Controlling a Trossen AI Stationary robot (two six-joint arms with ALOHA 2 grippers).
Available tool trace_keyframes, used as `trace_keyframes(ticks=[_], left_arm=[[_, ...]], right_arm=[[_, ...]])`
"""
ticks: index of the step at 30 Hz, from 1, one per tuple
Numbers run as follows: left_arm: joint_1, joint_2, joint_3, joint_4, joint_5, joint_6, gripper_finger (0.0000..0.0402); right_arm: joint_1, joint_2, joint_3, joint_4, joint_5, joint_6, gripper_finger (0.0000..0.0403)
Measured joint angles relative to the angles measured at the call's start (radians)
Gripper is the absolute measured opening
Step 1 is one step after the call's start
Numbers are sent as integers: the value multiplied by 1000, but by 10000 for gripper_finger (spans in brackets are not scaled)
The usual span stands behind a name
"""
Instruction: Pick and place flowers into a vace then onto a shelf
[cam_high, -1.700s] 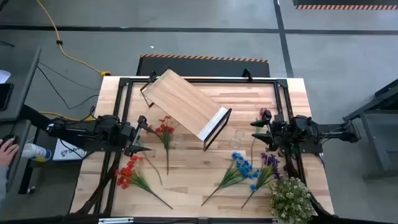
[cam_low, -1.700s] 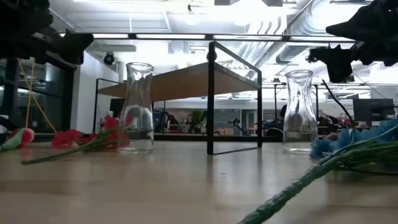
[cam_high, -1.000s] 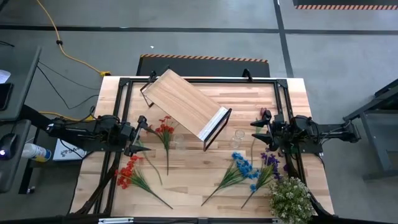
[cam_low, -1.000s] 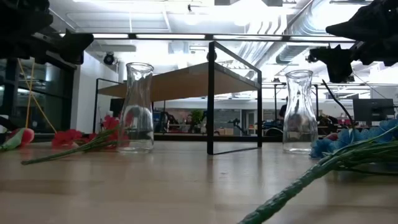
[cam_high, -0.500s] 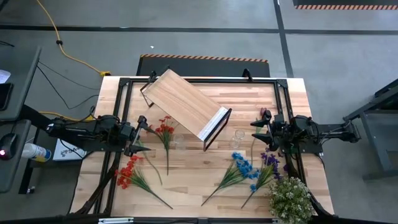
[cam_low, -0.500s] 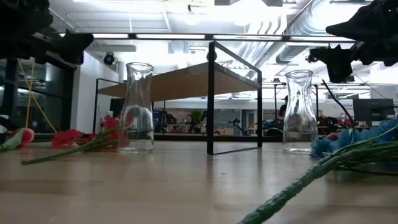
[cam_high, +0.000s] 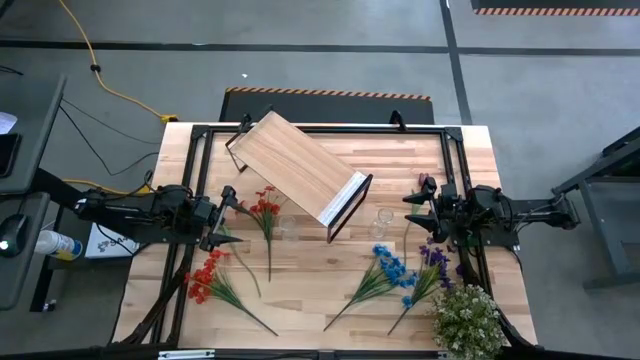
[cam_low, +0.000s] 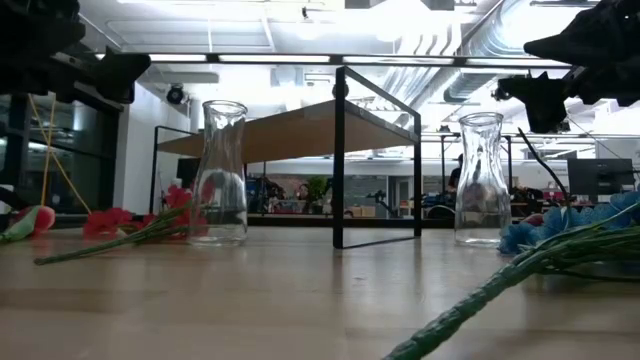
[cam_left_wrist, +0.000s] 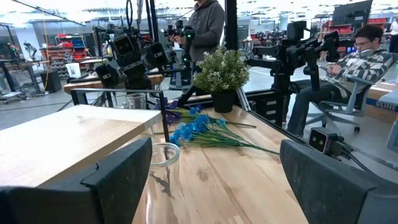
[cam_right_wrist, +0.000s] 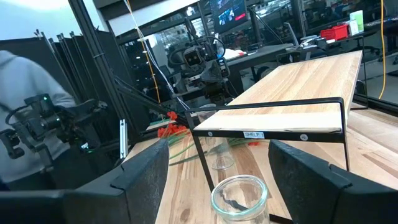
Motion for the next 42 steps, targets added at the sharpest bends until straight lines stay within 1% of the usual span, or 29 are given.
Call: trace_keyframes(ticks=[22,24,26,30,33,35,37,39,42], left_arm=[[0,0,0,5,0,-13,386],[0,0,0,8,0,-68,386],[0,0,0,23,0,-155,386],[0,0,6,132,-3,-384,386],[0,1,40,196,-42,-520,386],[0,-1,75,259,-72,-550,386],[0,-1,115,313,-77,-551,386],[0,0,155,314,-77,-551,386],[0,1,227,313,-77,-551,386]], right_arm=[[0,0,0,0,0,0,266],[0,0,0,0,0,0,266],[0,0,0,0,0,0,266],[0,0,0,0,2,0,266],[0,0,0,7,9,0,266],[0,0,0,47,9,3,266],[0,0,1,140,9,34,266],[0,0,5,246,13,48,266],[0,0,25,434,45,37,266]])
